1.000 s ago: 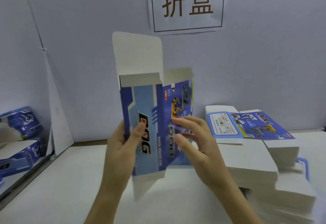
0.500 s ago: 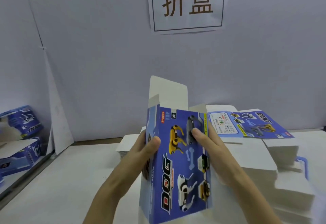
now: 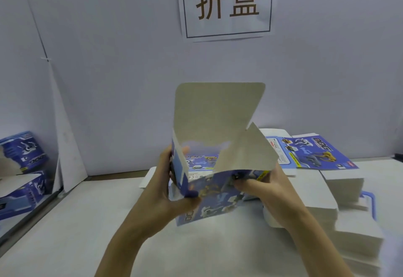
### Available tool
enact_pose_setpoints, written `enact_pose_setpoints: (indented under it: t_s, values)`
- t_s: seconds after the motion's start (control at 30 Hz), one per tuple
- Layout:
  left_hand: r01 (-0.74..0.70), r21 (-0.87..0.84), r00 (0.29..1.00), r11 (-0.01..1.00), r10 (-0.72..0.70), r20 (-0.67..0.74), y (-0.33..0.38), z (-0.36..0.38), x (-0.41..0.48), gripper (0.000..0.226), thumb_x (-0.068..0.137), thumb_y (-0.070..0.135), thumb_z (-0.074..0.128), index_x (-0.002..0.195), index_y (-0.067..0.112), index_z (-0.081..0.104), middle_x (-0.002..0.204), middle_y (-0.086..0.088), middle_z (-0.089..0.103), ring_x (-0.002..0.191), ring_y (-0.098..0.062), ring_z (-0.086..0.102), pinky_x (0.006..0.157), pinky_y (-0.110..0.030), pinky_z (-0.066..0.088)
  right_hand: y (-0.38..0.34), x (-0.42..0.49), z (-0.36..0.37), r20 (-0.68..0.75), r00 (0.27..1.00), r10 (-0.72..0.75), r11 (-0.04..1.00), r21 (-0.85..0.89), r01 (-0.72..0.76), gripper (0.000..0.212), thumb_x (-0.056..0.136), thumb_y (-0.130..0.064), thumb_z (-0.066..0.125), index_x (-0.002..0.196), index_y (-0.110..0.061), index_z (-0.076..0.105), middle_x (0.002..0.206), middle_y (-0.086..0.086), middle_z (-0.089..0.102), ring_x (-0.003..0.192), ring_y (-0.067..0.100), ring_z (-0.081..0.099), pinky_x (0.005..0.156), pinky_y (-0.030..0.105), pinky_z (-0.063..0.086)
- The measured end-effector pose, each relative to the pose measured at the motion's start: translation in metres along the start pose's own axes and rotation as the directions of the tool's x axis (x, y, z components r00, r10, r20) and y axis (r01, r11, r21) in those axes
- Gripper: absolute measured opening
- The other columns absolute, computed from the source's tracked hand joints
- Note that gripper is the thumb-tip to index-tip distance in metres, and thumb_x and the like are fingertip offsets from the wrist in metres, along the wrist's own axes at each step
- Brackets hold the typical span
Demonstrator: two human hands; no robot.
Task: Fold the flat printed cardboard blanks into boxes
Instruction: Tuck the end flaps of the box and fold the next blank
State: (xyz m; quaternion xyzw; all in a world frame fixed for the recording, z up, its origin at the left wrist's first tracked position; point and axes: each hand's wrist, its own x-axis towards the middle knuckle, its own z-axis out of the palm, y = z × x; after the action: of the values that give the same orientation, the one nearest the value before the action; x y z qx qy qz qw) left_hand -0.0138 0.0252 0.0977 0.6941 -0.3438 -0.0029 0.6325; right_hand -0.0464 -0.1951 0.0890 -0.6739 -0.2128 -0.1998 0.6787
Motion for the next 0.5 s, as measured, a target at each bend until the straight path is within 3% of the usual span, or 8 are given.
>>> enact_pose_setpoints:
  t_s: [0.13, 0.23, 0.3, 0.37, 0.5]
  values:
    - [0.069, -0.074, 0.998, 0.995, -0.070, -0.007, -0.002, 0.000, 0.002, 0.104, 0.052, 0.043, 0.076, 0.145, 0.042, 0.028, 0.125, 0.009, 0.063, 0.111, -0.015, 0.064, 0.070, -0.024, 0.057, -0.012, -0.001, 0.008, -0.009, 1.000, 0.010, 0.999, -0.036, -0.011, 0.058, 0.073, -0.013, 0.069, 0.128, -0.012, 0.048, 0.099, -0.001, 0.074, 0.090, 0.015, 0.072, 0.067, 0.021, 0.056]
    - [0.171, -0.014, 0.984, 0.985, -0.170, 0.042, 0.003, -0.001, 0.000, 0.113, 0.042, 0.069, 0.079, 0.141, 0.050, 0.029, 0.123, 0.015, 0.063, 0.108, -0.009, 0.065, 0.072, -0.025, 0.059, -0.017, -0.003, 0.010, -0.091, 0.994, -0.066, 0.988, -0.146, 0.052, 0.075, 0.077, -0.036, 0.069, 0.143, -0.037, 0.033, 0.127, -0.021, 0.060, 0.118, 0.002, 0.058, 0.090, 0.021, 0.052]
    - [0.185, 0.037, 0.982, 0.982, -0.186, 0.024, 0.005, 0.001, -0.001, 0.114, 0.042, 0.075, 0.076, 0.139, 0.063, 0.018, 0.127, 0.021, 0.057, 0.105, -0.005, 0.065, 0.072, -0.028, 0.060, -0.020, -0.005, 0.007, -0.101, 0.988, -0.116, 0.975, -0.201, 0.093, 0.071, 0.072, -0.050, 0.063, 0.134, -0.061, 0.031, 0.132, -0.032, 0.050, 0.125, -0.008, 0.047, 0.096, 0.012, 0.045]
    - [0.104, 0.063, 0.995, 0.993, -0.103, -0.018, 0.006, 0.007, -0.001, 0.102, 0.057, 0.064, 0.074, 0.133, 0.074, 0.007, 0.132, 0.026, 0.051, 0.108, -0.006, 0.064, 0.071, -0.031, 0.060, -0.022, -0.005, 0.006, -0.084, 0.990, -0.110, 0.974, -0.207, 0.091, 0.060, 0.070, -0.053, 0.059, 0.120, -0.075, 0.035, 0.126, -0.040, 0.050, 0.121, -0.013, 0.046, 0.090, 0.007, 0.043]
    - [-0.067, -0.016, 0.994, 0.998, 0.066, -0.084, 0.003, 0.018, 0.000, 0.088, 0.065, 0.053, 0.069, 0.134, 0.069, 0.017, 0.128, 0.025, 0.056, 0.113, -0.010, 0.063, 0.071, -0.026, 0.059, -0.019, -0.005, 0.003, -0.029, 0.982, -0.185, 0.958, -0.227, 0.174, 0.068, 0.077, -0.045, 0.060, 0.137, -0.056, 0.029, 0.133, -0.037, 0.047, 0.125, -0.009, 0.047, 0.087, 0.008, 0.046]
